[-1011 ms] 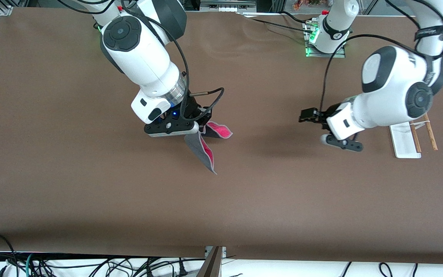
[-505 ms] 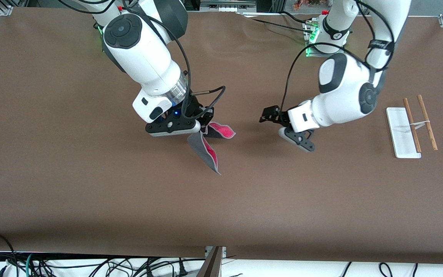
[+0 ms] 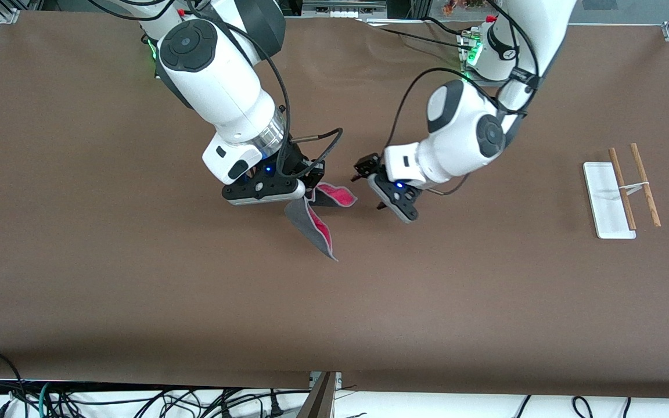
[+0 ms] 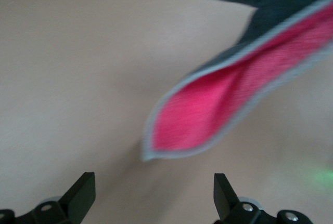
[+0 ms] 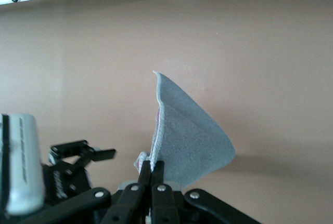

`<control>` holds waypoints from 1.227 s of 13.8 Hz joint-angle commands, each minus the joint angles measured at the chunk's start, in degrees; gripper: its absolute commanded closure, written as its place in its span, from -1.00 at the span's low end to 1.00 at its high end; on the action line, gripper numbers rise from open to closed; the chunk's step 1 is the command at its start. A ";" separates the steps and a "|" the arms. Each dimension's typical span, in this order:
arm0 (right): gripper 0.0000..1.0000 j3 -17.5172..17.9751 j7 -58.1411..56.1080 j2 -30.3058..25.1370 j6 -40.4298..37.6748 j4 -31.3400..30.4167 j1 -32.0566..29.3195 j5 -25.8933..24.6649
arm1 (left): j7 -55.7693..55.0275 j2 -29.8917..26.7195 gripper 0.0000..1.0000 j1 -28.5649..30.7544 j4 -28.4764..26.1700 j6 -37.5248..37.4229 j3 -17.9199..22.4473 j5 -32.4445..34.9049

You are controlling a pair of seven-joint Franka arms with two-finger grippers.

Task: Pass towel and hang on rack
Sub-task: 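Carry the towel with the right gripper while the left gripper approaches it, then grasp the towel with the left gripper and open the right gripper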

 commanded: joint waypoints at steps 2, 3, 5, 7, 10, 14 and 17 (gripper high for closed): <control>1.00 -0.02 0.54 0.52 0.05 1.21 0.31 0.45 | 1.24 1.12 -1.00 -1.33 2.25 1.55 -0.10 -2.14; 1.00 -0.11 0.46 0.44 0.13 1.21 0.31 0.45 | 1.24 1.21 -1.00 -1.94 2.60 1.55 -0.10 -2.14; 1.00 -0.11 0.46 0.44 0.40 1.21 0.31 0.45 | 1.24 1.73 -1.00 -2.29 4.09 2.08 -0.02 -2.06; 1.00 -0.11 0.46 0.52 0.57 1.21 0.31 0.45 | 2.11 2.78 -1.00 -2.38 4.97 4.27 -0.02 -1.97; 1.00 -0.11 0.46 0.52 0.66 1.21 0.31 0.45 | 2.90 5.24 -1.00 -3.61 7.69 4.89 0.07 -1.53; 1.00 -0.11 0.37 0.52 0.84 1.21 0.31 0.45 | 8.26 5.51 0.37 -3.53 7.88 4.81 0.34 -1.88; 1.00 -0.11 0.19 0.52 0.93 1.21 0.31 0.45 | 9.06 5.43 1.00 -3.44 7.79 4.72 0.69 -1.53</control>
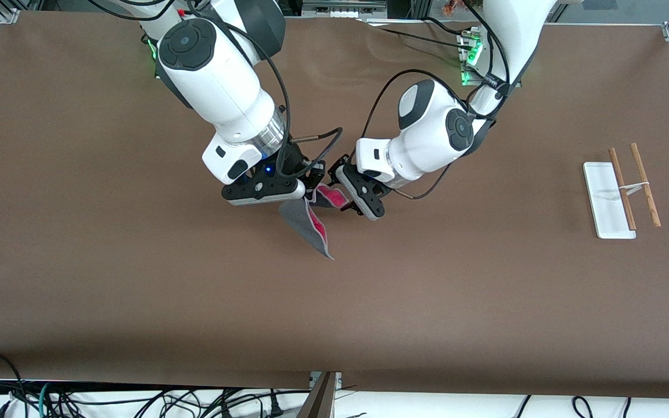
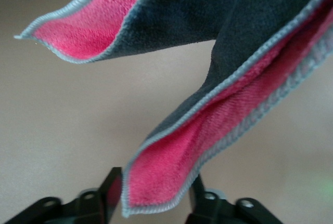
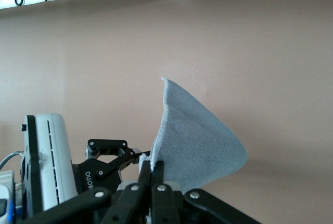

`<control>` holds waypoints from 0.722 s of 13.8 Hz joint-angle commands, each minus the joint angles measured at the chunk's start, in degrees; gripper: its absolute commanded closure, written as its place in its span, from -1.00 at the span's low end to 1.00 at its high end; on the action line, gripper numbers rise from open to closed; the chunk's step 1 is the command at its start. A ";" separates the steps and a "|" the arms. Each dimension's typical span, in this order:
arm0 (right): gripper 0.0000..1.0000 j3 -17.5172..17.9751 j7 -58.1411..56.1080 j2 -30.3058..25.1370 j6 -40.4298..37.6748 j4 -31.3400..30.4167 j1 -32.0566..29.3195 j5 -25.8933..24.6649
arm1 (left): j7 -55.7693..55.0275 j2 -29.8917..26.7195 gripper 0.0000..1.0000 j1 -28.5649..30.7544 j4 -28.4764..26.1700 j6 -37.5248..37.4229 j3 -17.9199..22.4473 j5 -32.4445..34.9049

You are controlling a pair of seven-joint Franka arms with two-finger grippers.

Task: Pass towel and hang on rack
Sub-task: 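Grasp the towel with the left gripper and open the right gripper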

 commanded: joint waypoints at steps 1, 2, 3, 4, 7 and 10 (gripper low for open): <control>1.00 -0.10 0.19 0.52 0.11 1.21 0.30 0.45 | 2.46 0.48 1.00 -0.49 1.46 0.04 0.67 -0.90; 1.00 -0.10 0.19 0.52 0.11 1.21 0.30 0.45 | 2.54 0.39 1.00 -0.41 1.46 0.04 0.67 -0.90; 1.00 -0.19 0.19 0.52 0.11 1.21 0.30 0.45 | 2.46 0.21 1.00 -0.14 1.46 -0.05 0.67 -0.90; 1.00 -0.10 0.19 0.52 0.11 1.21 0.22 0.45 | 2.37 -0.22 1.00 -0.14 1.37 0.04 0.67 -0.98; 1.00 -0.19 0.10 0.52 0.11 1.21 0.21 0.45 | 2.46 -0.67 1.00 0.65 1.37 -0.23 1.37 -0.90; 0.27 -0.19 -0.16 0.52 0.11 1.12 -0.14 0.54 | 2.11 -0.84 1.00 0.65 1.37 -0.57 1.37 -0.98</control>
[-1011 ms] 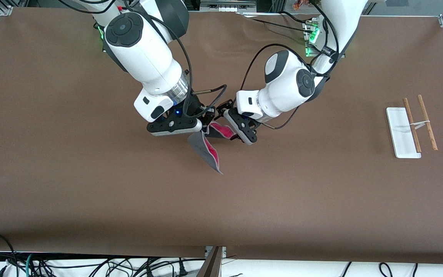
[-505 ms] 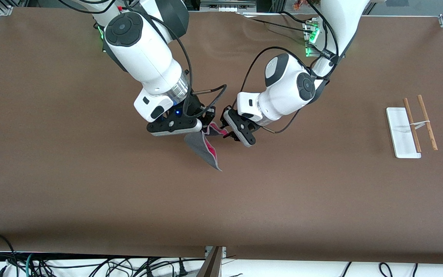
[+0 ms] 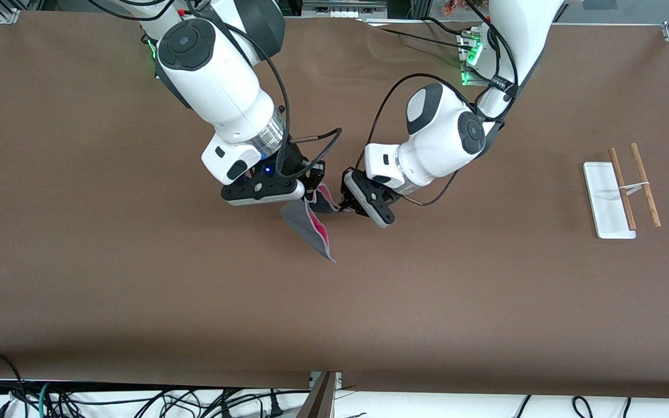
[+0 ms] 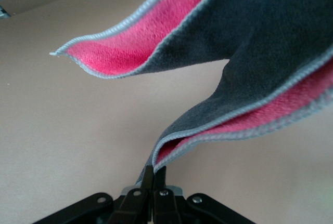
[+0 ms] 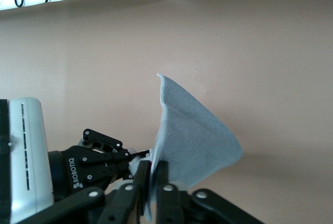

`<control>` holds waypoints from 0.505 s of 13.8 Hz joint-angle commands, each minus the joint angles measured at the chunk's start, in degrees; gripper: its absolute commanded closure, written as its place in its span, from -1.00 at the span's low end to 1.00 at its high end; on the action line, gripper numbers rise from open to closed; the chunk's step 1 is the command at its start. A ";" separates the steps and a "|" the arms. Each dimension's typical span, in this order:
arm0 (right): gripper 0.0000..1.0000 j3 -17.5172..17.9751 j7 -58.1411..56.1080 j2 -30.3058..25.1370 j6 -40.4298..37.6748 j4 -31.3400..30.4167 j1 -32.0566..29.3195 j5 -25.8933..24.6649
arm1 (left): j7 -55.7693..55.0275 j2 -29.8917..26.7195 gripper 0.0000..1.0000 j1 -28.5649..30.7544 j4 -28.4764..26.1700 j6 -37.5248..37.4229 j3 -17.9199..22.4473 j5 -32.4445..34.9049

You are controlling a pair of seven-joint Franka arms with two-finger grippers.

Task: Pass towel and hang on rack
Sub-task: 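Grasp the towel with the left gripper and open the right gripper, then carry the towel with the left gripper while the right gripper withdraws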

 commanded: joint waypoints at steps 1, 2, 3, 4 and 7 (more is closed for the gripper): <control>0.20 -0.06 -0.16 0.51 0.00 1.12 -0.19 0.54 | 1.23 -0.94 1.00 0.30 0.14 -1.04 0.35 -0.98; -0.11 -0.06 -0.16 0.51 0.00 1.12 -0.19 0.54 | 1.22 -1.63 1.00 1.27 0.05 -2.61 0.35 -1.07; -0.68 -0.15 -0.25 0.51 0.00 1.12 -0.28 0.54 | 1.14 -2.08 1.00 1.62 0.05 -4.10 0.44 -1.16; -1.00 -0.15 -0.77 0.51 0.00 1.12 -0.28 0.36 | 0.96 -2.86 1.00 2.67 -0.13 -5.42 0.44 -1.16; -1.00 -0.23 -1.39 0.42 0.00 1.12 -0.28 0.27 | 0.35 -6.02 1.00 6.00 -0.66 -13.22 0.70 -1.16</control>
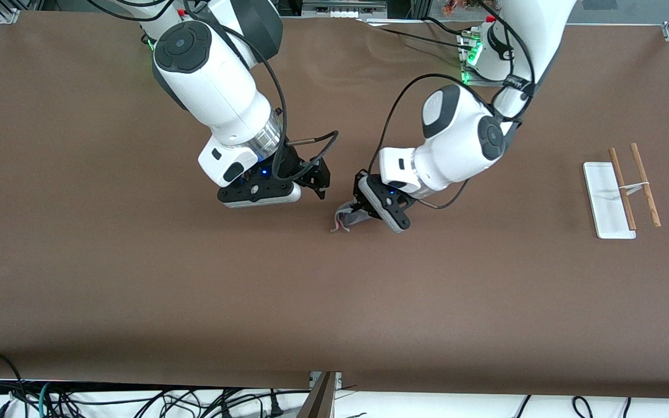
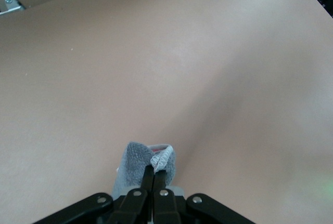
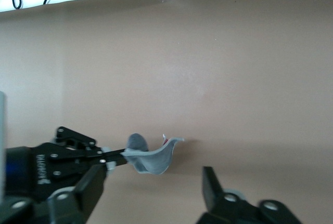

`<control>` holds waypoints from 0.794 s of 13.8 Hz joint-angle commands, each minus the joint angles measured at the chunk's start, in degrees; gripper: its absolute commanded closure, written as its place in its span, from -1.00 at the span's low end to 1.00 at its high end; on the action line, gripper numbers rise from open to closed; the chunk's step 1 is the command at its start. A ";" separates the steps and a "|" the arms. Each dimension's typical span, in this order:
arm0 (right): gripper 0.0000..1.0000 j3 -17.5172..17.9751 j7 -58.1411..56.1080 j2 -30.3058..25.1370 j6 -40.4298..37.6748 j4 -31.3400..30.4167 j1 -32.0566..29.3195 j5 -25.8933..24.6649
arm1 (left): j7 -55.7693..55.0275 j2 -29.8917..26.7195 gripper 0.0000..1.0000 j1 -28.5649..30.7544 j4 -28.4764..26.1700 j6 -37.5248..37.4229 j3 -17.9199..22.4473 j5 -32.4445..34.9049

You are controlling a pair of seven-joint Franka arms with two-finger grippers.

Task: Pass towel and hang on rack
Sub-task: 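Carry the towel with the left gripper while the right gripper withdraws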

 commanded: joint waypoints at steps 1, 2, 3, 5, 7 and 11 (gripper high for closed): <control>-1.00 0.05 -0.93 0.42 -0.06 1.12 -0.17 0.28 | -0.37 -4.97 1.00 4.01 -0.87 -10.22 0.95 -1.07; -1.00 0.05 -0.93 0.33 -0.06 1.12 -0.17 0.19 | -0.55 -6.55 1.00 5.94 -0.96 -14.70 1.74 -1.07; -1.00 -0.12 -0.93 0.33 -0.15 1.12 -0.26 0.19 | -0.29 -8.04 1.00 8.31 -0.96 -18.75 2.27 -0.99; -1.00 -0.21 -1.10 0.33 -0.41 1.12 -1.05 0.10 | -0.11 -10.94 1.00 13.58 -1.05 -26.92 2.71 -0.03; -1.00 -0.21 -3.11 0.33 -0.94 1.12 -2.36 -0.16 | 0.50 -13.23 1.00 18.42 -1.22 -33.43 2.71 3.57; -1.00 -0.39 -7.58 0.50 -1.12 0.94 -5.79 -2.18 | 3.83 -16.49 1.00 27.47 -2.63 -44.42 2.89 9.63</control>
